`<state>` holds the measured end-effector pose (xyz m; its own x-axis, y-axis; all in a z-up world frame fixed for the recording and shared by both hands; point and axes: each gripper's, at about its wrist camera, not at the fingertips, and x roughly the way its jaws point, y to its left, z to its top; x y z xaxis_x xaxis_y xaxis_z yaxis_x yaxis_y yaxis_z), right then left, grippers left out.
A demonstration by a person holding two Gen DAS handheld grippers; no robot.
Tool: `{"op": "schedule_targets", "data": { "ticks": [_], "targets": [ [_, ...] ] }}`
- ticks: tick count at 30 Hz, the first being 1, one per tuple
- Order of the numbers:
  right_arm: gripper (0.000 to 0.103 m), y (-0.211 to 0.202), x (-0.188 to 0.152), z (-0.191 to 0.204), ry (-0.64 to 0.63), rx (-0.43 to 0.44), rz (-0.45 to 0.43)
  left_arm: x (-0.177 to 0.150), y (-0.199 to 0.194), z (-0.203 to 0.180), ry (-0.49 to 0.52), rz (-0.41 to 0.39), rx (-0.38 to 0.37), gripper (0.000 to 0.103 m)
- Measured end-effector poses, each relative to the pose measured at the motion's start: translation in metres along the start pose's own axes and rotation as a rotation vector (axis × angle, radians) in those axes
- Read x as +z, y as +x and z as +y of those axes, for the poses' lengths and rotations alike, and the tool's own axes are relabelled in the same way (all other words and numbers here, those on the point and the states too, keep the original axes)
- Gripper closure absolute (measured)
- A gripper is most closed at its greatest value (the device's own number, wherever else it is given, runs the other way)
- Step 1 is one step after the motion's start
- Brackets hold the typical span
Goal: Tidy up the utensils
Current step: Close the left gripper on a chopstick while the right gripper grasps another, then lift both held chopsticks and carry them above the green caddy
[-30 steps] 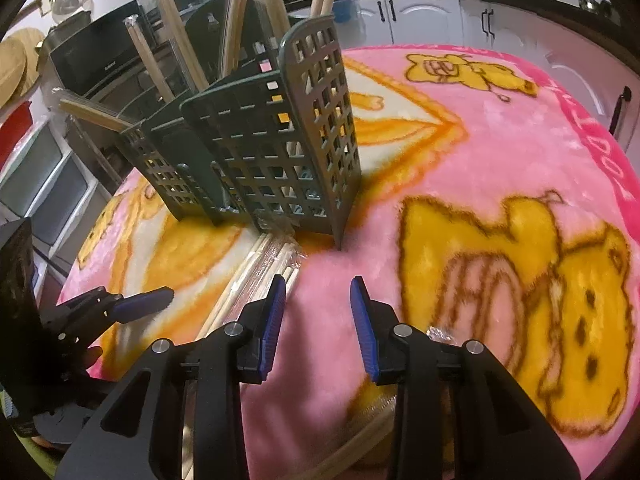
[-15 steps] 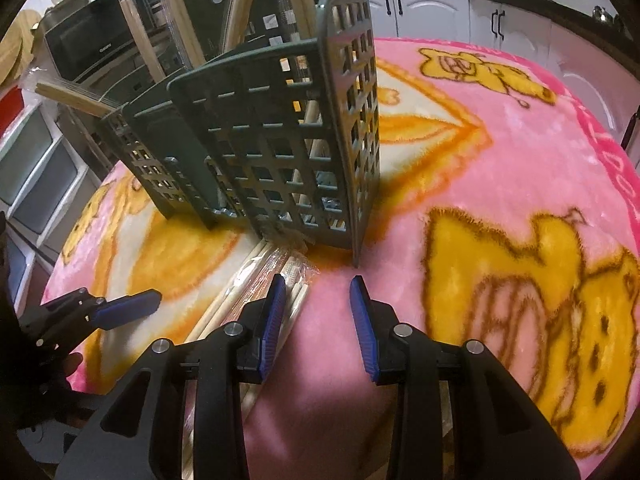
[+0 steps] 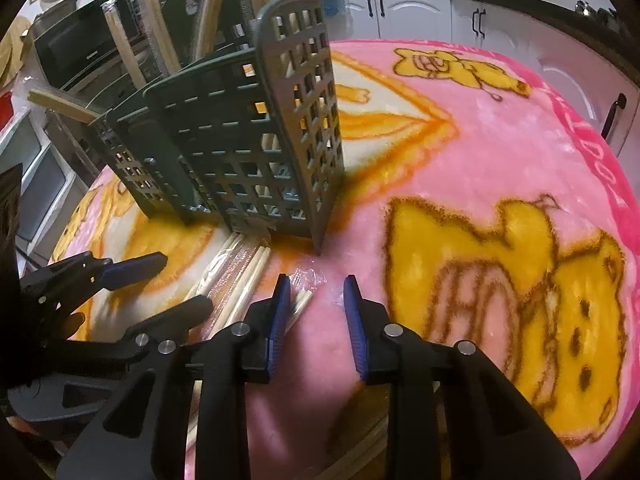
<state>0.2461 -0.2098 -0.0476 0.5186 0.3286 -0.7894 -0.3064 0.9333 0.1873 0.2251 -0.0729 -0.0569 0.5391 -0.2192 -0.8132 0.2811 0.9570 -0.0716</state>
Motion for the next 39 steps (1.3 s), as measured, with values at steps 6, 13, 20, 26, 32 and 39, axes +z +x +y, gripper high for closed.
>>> {"op": "schedule_targets", "data": {
  "ticks": [6,13,20,26,32,39],
  "targets": [
    [0.085,0.007,0.006,0.003,-0.010,0.022,0.012,0.000,0.000,0.003,0.002,-0.013,-0.015,0.066],
    [0.095,-0.004,0.001,0.003,0.021,0.087,-0.034,-0.005,-0.008,0.020,-0.033,-0.019,-0.034,0.084],
    [0.096,-0.039,0.003,0.008,0.009,0.131,-0.141,-0.011,-0.020,0.026,-0.045,-0.021,-0.061,0.092],
    [0.098,-0.072,0.008,0.014,-0.005,0.137,-0.224,-0.016,-0.036,0.025,-0.048,-0.022,-0.111,0.099],
    [0.098,-0.100,0.012,0.022,-0.023,0.143,-0.293,-0.020,-0.054,0.023,-0.059,-0.037,-0.154,0.100],
    [0.099,-0.121,0.015,0.030,-0.041,0.157,-0.344,-0.009,-0.090,0.022,-0.074,-0.126,-0.181,0.100]
  ]
}}
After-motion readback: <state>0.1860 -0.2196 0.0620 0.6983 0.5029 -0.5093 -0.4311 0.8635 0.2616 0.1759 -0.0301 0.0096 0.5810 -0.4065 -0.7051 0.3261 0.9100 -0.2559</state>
